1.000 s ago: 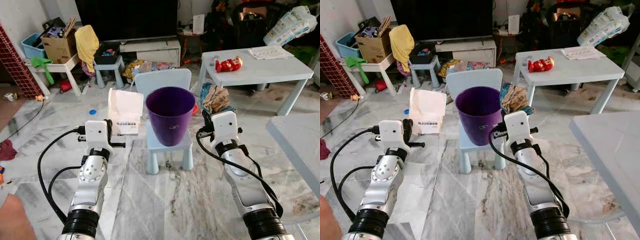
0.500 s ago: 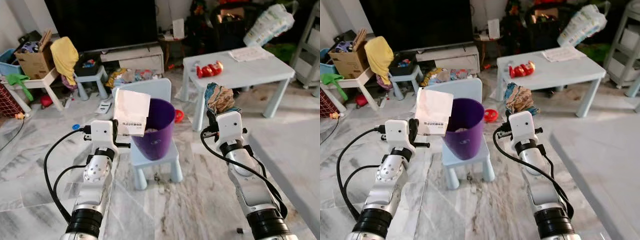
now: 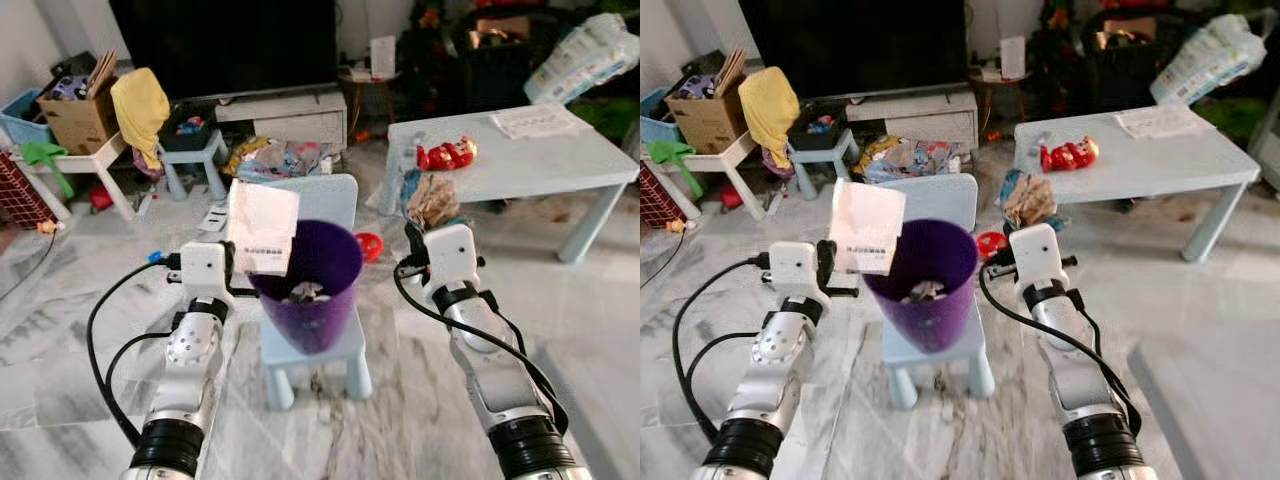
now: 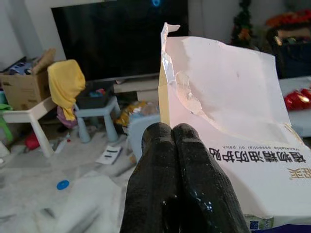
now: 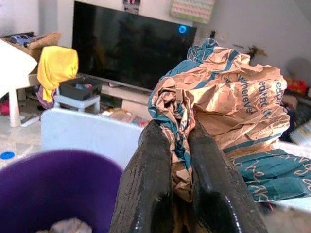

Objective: Picking trash to rubbish bin

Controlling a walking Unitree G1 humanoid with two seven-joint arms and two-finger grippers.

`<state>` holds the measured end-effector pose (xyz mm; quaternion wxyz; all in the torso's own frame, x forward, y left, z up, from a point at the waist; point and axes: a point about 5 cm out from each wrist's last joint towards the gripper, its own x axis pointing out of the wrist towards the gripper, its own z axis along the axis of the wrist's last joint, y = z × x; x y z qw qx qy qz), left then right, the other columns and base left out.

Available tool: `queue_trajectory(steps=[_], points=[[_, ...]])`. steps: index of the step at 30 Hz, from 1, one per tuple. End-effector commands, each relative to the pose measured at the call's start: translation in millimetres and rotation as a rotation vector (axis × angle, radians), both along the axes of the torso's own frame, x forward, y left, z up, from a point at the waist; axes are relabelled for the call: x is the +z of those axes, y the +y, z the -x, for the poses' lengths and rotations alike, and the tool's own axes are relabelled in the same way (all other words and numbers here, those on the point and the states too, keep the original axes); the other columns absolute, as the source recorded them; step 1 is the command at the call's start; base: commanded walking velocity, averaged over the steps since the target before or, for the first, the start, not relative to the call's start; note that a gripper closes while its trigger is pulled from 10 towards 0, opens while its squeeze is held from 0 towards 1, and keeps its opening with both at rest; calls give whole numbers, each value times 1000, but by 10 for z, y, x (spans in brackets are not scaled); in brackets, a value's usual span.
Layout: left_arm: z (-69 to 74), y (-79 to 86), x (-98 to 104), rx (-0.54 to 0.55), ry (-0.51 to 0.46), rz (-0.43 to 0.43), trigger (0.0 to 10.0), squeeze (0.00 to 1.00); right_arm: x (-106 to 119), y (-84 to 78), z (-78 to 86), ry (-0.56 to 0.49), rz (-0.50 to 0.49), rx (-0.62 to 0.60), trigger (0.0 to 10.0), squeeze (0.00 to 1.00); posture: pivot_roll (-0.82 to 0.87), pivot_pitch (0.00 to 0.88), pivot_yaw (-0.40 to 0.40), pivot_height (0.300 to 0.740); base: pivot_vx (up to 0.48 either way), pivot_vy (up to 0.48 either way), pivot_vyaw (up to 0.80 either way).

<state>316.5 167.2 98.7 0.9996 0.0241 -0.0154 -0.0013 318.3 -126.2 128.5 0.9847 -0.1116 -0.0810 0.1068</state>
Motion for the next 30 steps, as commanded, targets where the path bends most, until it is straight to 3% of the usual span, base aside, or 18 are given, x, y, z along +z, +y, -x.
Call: queue_trajectory(steps=[1,7,20,24,30], points=[[-11,87,24,24,-5,-15,0,0,44,106,-10,-14,-2,41,0,0,-83,0,44,740,480,0,431],[-10,86,13,25,2,-18,0,0,38,116,-10,-11,-6,51,0,0,-83,0,44,740,480,0,473],[-18,83,-67,29,48,-26,0,0,47,121,-9,-14,-17,50,0,0,-79,0,46,740,361,0,0],[-41,84,-132,30,92,-10,0,0,55,127,-5,-17,-18,53,0,0,-79,0,45,740,0,0,0],[-94,-88,-335,-89,257,70,0,0,72,125,3,-23,-18,53,0,0,-90,0,46,740,0,0,0]])
